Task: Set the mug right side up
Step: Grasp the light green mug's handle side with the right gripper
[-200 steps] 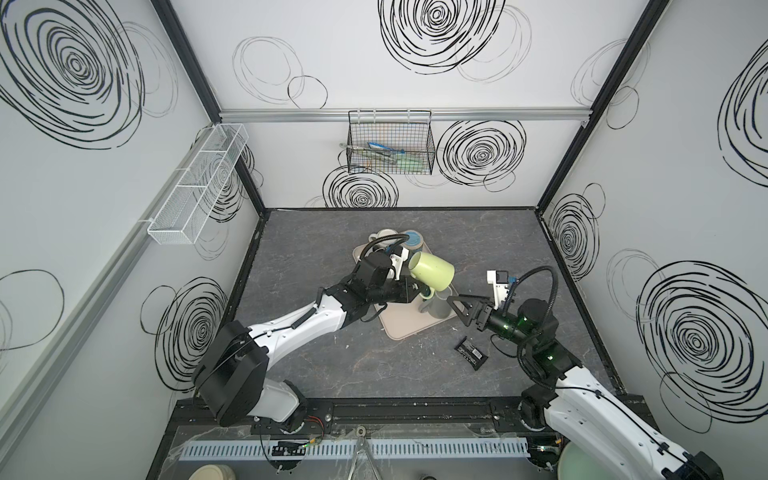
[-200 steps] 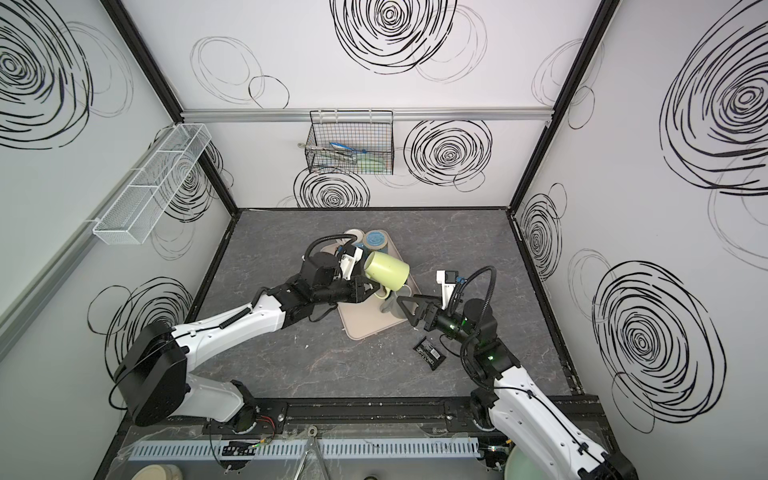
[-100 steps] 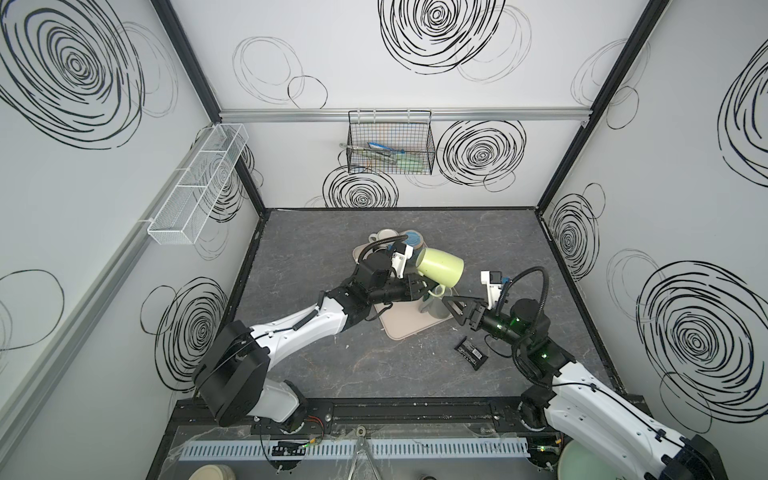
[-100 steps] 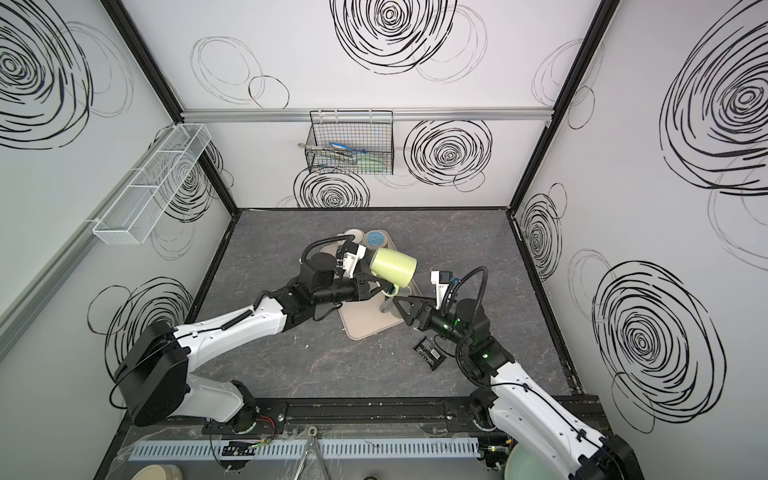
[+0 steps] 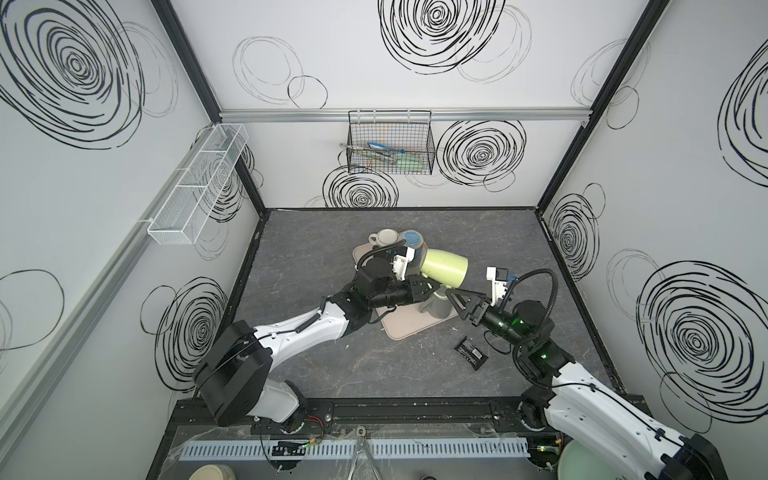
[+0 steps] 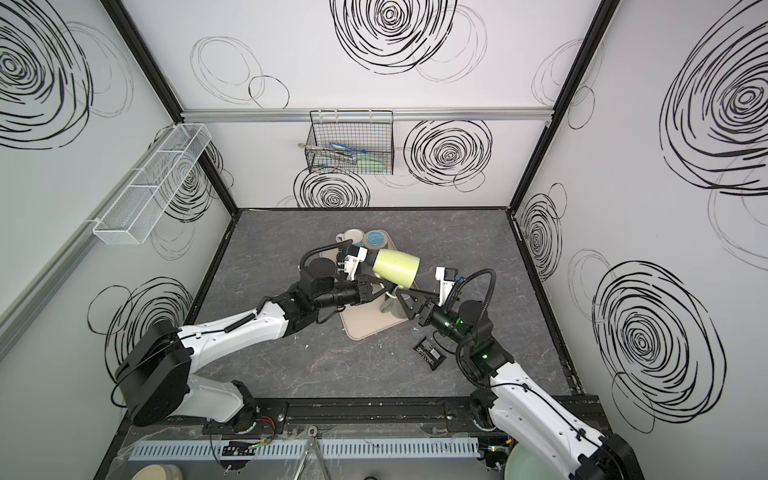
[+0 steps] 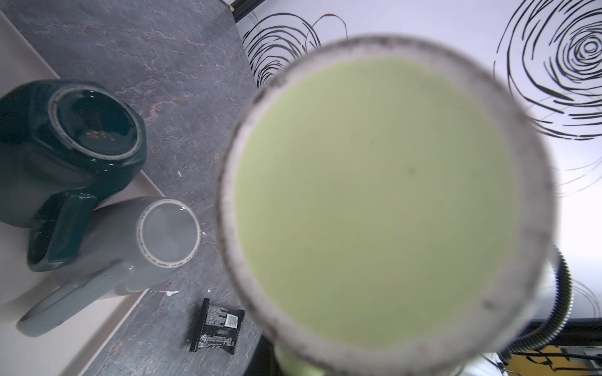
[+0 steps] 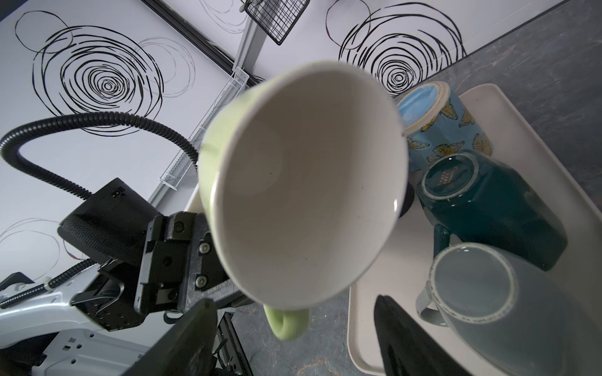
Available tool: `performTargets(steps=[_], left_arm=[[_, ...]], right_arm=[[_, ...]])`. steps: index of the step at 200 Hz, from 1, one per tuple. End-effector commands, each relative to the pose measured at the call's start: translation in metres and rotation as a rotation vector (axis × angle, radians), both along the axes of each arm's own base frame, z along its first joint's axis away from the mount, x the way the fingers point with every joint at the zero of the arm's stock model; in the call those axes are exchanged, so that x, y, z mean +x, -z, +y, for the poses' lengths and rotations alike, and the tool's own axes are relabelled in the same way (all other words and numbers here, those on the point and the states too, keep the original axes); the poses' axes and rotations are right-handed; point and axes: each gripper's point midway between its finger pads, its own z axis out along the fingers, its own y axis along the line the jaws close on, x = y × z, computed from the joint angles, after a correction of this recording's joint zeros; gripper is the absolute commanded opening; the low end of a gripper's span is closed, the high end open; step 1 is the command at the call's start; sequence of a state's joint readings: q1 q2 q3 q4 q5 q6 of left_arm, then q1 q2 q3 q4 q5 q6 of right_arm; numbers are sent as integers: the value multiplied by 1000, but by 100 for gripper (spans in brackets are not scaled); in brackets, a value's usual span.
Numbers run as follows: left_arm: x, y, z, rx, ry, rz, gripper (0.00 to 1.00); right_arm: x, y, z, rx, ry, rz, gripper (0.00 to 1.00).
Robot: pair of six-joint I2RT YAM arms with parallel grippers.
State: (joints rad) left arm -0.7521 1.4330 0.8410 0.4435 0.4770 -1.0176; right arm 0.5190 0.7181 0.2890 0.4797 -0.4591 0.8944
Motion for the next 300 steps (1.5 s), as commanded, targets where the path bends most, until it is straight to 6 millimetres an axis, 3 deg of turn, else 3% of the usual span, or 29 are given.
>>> performTargets(steps=[1, 34, 103, 171, 209, 242, 278, 286, 289, 300], left_arm=[[-6, -61, -7, -186, 32, -137, 0], [-7, -61, -11, -199, 38, -127, 0], [-14, -57, -19, -202, 64, -109, 0], [-21, -51, -25, -211, 75, -89, 0], [-24, -48, -30, -212, 88, -82, 0], [-25, -49, -34, -211, 101, -82, 0], [-25, -49, -33, -202, 100, -92, 0], [-25, -48, -33, -198, 100, -93, 0], [-24, -48, -33, -197, 98, -92, 2], [-21, -47, -30, -192, 88, -89, 29]], right_arm=[[2, -13, 1, 34, 10, -37, 80], [4, -12, 3, 32, 6, -27, 78], [6, -22, 1, 47, 22, -56, 58], [8, -26, -8, 81, 74, -65, 56], [9, -27, -11, 85, 93, -67, 46], [10, -25, -8, 78, 80, -56, 34], [14, -25, -12, 67, 110, -44, 1], [14, -26, -13, 66, 118, -43, 0], [15, -27, -13, 67, 121, -43, 0], [15, -30, -15, 70, 130, -48, 0]])
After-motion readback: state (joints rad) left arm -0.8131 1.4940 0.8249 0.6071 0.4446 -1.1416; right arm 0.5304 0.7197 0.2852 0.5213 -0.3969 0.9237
